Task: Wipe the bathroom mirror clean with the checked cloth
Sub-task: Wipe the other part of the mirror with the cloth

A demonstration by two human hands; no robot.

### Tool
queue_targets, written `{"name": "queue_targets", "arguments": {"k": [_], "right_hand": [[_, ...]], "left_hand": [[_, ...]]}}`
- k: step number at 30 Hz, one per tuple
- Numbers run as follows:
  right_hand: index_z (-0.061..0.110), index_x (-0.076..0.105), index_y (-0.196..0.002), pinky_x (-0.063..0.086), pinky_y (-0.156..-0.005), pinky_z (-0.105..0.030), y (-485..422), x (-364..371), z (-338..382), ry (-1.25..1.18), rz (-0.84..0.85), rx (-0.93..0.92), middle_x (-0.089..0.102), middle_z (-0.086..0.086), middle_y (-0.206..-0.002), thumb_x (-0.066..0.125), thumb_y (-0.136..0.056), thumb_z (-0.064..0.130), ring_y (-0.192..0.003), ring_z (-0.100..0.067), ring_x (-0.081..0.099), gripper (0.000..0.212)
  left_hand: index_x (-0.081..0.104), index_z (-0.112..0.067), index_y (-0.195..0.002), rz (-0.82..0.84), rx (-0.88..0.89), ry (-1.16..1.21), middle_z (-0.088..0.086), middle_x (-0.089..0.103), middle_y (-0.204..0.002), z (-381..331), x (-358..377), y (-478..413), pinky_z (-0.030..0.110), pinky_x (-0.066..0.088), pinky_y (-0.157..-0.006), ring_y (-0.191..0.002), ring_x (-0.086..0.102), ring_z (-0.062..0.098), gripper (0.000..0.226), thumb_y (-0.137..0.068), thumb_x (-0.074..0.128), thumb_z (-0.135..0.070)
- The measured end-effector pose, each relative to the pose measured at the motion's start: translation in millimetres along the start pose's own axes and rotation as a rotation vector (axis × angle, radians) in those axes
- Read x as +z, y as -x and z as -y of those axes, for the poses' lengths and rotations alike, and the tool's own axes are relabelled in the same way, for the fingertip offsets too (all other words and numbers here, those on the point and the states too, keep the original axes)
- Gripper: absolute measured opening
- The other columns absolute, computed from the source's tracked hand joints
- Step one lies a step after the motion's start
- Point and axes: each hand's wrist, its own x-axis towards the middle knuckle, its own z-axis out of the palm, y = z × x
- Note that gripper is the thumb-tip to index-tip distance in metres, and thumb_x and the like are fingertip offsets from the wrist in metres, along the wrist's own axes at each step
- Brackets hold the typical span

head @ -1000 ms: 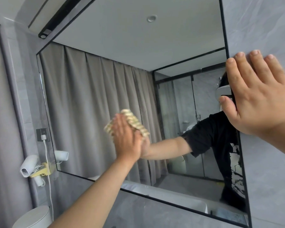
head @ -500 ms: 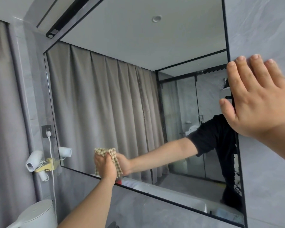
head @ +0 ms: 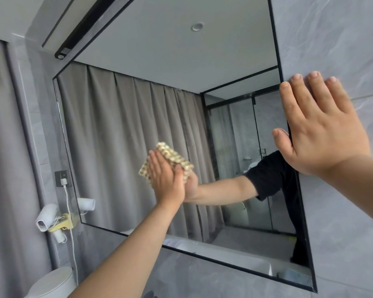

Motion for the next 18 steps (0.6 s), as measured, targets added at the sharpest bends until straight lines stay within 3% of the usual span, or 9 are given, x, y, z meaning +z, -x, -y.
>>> {"name": "queue_targets", "arguments": {"k": [3,7,10,12,15,18], "right_hand": [[-0.002,0.022,-0.153,0.009,-0.122,-0.056,0,-1,0,-0.003,0.009,0.003,0.029,-0.028,-0.156,0.032,-0.092,0.044,-0.145,-0.047,0.020,0.077],[-0.002,0.022,-0.154,0.008,-0.122,-0.055,0,-1,0,-0.009,0.017,0.004,0.028,-0.028,-0.156,0.032,-0.092,0.045,-0.146,-0.047,0.019,0.078],[-0.002,0.022,-0.154,0.007,-0.122,-0.055,0,0,-1,-0.008,0.028,0.008,0.027,-0.028,-0.157,0.030,-0.092,0.045,-0.146,-0.047,0.019,0.078],[-0.002,0.021,-0.154,0.007,-0.122,-0.055,-1,-1,-1,-0.008,0.032,0.008,0.027,-0.028,-0.157,0.030,-0.092,0.045,-0.146,-0.047,0.019,0.078],[-0.002,0.021,-0.154,0.008,-0.122,-0.055,-1,-2,0,-0.008,0.031,0.008,0.027,-0.028,-0.157,0.030,-0.092,0.045,-0.146,-0.047,0.019,0.078],[-0.001,0.021,-0.154,0.008,-0.122,-0.055,-1,-2,-1,-0.003,0.029,0.007,0.028,-0.027,-0.157,0.030,-0.093,0.044,-0.146,-0.046,0.019,0.077]], "left_hand": [[-0.005,-0.004,-0.157,0.071,0.285,-0.089,0.014,-0.009,-0.166,-32,5,22,0.037,-0.009,-0.125,-0.154,-0.014,0.022,0.079,-0.095,0.022,-0.044],[-0.008,-0.001,-0.156,0.225,0.734,-0.235,0.019,-0.010,-0.166,-50,13,66,0.046,-0.004,-0.125,-0.154,-0.006,0.034,0.080,-0.098,0.020,-0.049],[-0.013,-0.007,-0.157,0.337,1.071,-0.294,0.013,-0.017,-0.166,-43,27,115,0.049,-0.005,-0.124,-0.154,-0.004,0.032,0.089,-0.096,0.032,-0.053],[-0.003,-0.008,-0.158,0.342,1.249,-0.293,0.010,-0.013,-0.166,-30,37,145,0.048,-0.001,-0.125,-0.154,0.000,0.028,0.088,-0.096,0.040,-0.053],[0.014,-0.010,-0.158,0.301,1.358,-0.245,0.005,-0.001,-0.167,-22,39,149,0.043,0.006,-0.126,-0.154,0.008,0.023,0.078,-0.097,0.038,-0.053],[-0.005,-0.011,-0.158,0.314,1.374,-0.352,0.005,-0.015,-0.166,-33,30,114,0.044,-0.004,-0.125,-0.154,-0.005,0.023,0.081,-0.098,0.032,-0.050]]}}
